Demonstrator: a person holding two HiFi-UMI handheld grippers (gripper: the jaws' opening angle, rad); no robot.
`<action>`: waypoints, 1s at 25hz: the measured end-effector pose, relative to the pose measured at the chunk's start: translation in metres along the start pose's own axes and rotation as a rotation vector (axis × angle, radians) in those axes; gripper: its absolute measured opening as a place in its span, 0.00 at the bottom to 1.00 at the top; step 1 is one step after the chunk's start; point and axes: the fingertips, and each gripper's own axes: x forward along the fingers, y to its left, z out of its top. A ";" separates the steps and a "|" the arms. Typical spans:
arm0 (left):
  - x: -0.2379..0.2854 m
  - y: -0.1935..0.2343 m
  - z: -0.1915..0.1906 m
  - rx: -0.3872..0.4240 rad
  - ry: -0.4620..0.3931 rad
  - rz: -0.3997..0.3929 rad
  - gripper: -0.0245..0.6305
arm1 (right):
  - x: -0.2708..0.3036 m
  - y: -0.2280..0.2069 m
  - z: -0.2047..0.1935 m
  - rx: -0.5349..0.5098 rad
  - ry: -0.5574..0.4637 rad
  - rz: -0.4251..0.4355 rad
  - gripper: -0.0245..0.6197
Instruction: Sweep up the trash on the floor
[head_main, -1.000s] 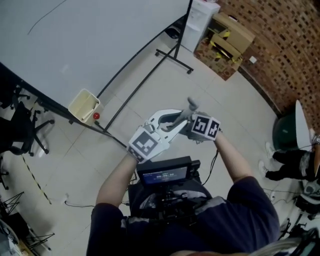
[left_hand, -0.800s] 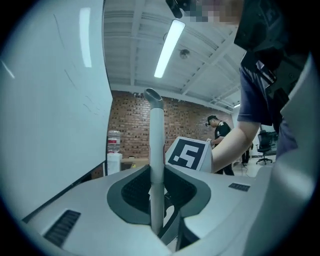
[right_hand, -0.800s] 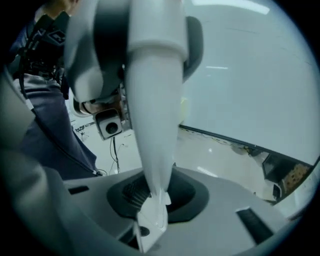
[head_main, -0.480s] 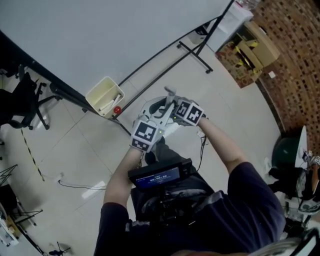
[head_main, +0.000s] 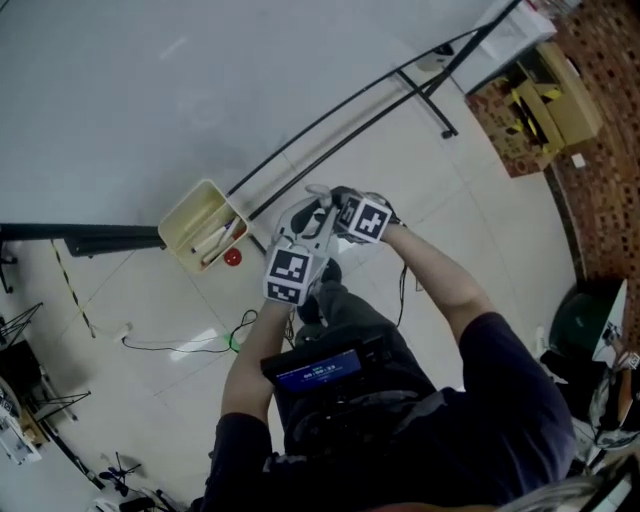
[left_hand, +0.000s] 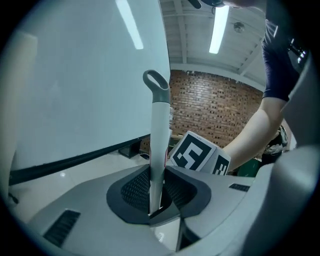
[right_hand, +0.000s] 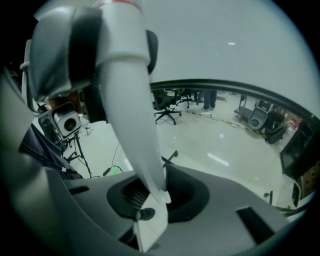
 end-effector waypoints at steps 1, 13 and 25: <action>0.003 0.009 -0.004 -0.013 0.004 0.021 0.15 | 0.008 -0.004 0.001 -0.004 0.003 0.011 0.19; 0.023 0.095 -0.044 -0.047 -0.040 0.244 0.15 | 0.090 -0.048 0.018 -0.030 -0.043 0.027 0.19; 0.023 0.112 -0.076 -0.118 -0.050 0.338 0.23 | 0.102 -0.068 0.034 0.028 -0.231 0.037 0.18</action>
